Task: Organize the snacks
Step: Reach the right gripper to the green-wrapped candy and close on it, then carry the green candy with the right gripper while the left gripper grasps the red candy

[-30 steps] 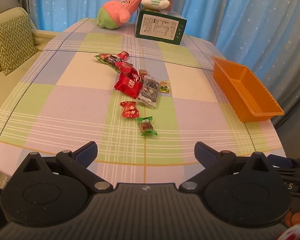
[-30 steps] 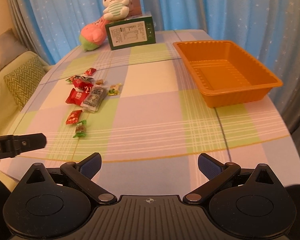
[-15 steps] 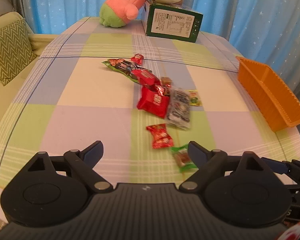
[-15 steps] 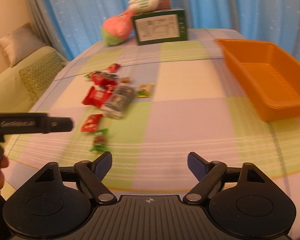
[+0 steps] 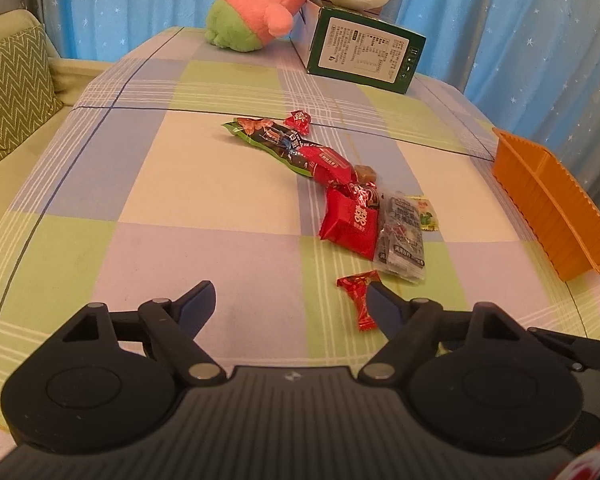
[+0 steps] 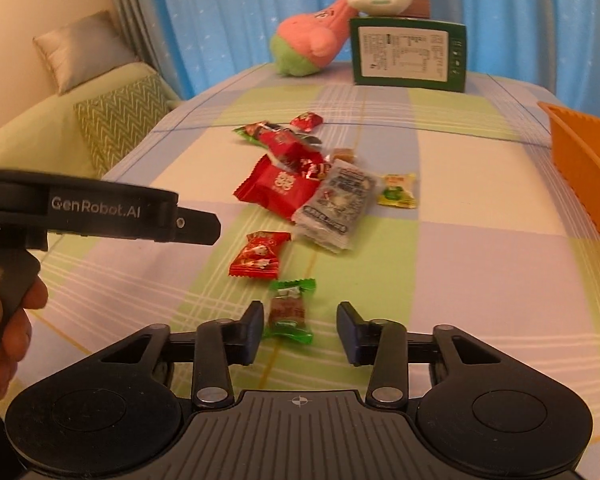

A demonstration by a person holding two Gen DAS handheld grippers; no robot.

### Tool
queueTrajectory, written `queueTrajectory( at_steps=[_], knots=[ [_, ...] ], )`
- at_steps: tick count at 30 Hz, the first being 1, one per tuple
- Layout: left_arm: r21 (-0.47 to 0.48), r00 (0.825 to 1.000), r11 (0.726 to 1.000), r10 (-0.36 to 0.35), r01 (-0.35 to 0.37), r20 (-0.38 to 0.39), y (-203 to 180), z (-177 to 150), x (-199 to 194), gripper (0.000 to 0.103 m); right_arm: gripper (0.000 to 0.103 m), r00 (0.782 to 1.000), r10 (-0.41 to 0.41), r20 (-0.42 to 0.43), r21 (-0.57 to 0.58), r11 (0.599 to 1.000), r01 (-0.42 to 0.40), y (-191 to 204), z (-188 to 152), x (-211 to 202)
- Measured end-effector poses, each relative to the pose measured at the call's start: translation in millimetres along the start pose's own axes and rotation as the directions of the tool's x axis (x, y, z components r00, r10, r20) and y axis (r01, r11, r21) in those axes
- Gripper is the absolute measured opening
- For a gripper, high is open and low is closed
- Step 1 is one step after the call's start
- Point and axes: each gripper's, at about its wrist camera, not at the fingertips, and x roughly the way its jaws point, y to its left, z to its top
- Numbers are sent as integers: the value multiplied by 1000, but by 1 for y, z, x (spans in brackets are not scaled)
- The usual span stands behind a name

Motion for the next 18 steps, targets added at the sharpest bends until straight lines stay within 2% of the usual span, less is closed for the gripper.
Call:
queueTrajectory(
  at_steps=[1, 3, 8, 13, 18],
  knots=[
    [1, 1000, 1000, -2, 2, 1, 0, 0, 1, 78, 36, 1000, -3, 2, -6, 1000, 3, 1, 0, 2],
    [11, 1000, 1000, -9, 9, 1, -2, 0, 2, 75, 24, 1000, -7, 6, -21, 1000, 8, 2, 1, 3],
    [51, 999, 998, -39, 40, -14, -18, -3, 10, 66, 22, 999, -42, 28, -23, 999, 43, -6, 0, -3],
    [72, 997, 995, -74, 75, -24, -38, -5, 20, 56, 22, 989, -126, 75, 38, 992, 124, -33, 4, -18],
    [86, 997, 994, -66, 68, -27, -52, -7, 29, 41, 22, 983, -169, 75, 105, 981, 161, -58, 6, -25]
  ],
)
